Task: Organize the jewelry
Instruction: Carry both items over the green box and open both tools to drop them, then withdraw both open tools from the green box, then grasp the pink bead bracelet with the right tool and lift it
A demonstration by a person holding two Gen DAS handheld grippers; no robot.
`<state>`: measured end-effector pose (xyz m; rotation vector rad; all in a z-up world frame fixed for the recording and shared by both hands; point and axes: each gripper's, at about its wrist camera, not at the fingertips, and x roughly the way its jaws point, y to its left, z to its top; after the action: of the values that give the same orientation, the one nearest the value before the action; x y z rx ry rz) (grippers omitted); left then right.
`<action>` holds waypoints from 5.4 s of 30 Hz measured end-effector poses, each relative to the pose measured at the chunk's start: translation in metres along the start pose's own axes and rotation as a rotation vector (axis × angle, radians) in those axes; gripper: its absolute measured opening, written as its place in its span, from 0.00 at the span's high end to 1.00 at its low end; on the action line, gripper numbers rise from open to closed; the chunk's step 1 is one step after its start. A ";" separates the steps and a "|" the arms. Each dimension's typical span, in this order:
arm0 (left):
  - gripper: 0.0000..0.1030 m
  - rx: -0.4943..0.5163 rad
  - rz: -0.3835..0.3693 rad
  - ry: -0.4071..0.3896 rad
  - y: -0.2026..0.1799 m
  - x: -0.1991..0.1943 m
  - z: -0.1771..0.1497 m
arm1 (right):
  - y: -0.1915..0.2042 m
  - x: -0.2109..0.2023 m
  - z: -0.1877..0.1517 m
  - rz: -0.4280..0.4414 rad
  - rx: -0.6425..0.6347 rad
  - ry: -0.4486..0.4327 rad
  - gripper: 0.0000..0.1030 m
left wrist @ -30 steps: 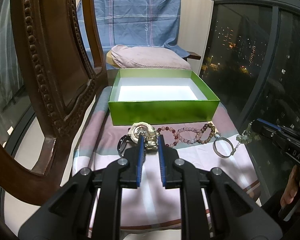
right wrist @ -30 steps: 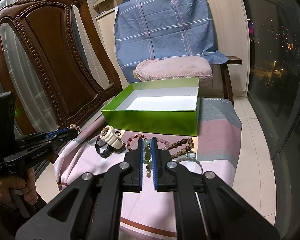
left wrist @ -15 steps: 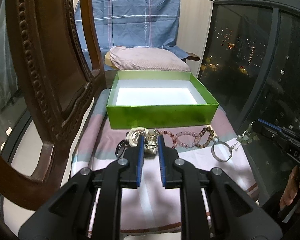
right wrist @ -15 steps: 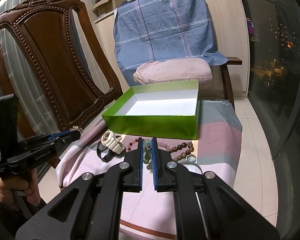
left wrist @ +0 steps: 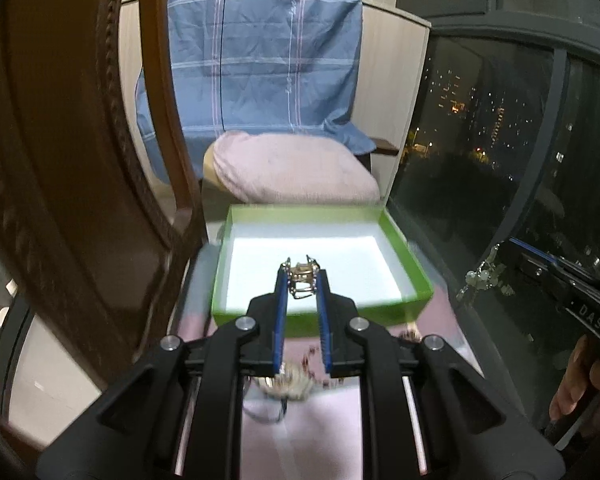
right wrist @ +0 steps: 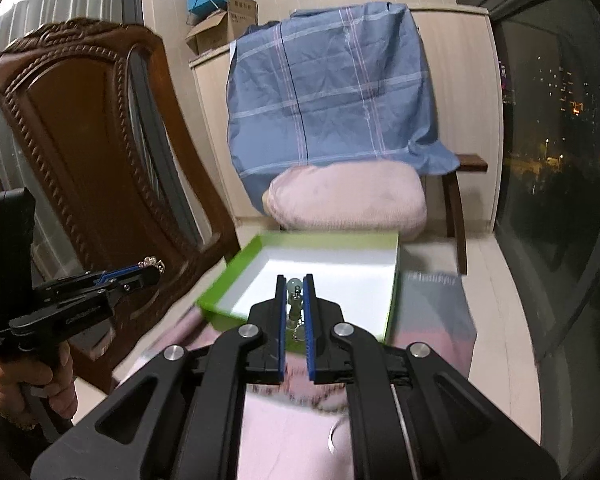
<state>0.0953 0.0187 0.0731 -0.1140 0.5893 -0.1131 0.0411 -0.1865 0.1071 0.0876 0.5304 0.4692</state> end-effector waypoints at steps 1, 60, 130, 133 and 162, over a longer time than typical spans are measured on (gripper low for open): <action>0.86 -0.003 -0.002 -0.008 0.000 0.002 0.011 | -0.002 0.003 0.010 -0.001 0.002 -0.009 0.92; 0.04 -0.041 0.158 -0.047 0.009 -0.042 -0.080 | -0.034 -0.023 -0.089 -0.195 0.193 0.068 0.04; 0.04 0.038 0.148 0.022 -0.003 -0.009 -0.106 | 0.005 0.092 -0.107 -0.158 -0.123 0.347 0.40; 0.04 0.040 0.147 0.028 0.000 -0.008 -0.106 | 0.006 0.113 -0.105 -0.164 -0.169 0.375 0.45; 0.05 0.231 0.046 0.107 -0.058 0.032 -0.121 | -0.041 0.042 -0.049 0.037 0.086 0.169 0.92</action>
<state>0.0500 -0.0524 -0.0363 0.1307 0.6806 -0.1421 0.0646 -0.2058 0.0372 0.1413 0.7158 0.4920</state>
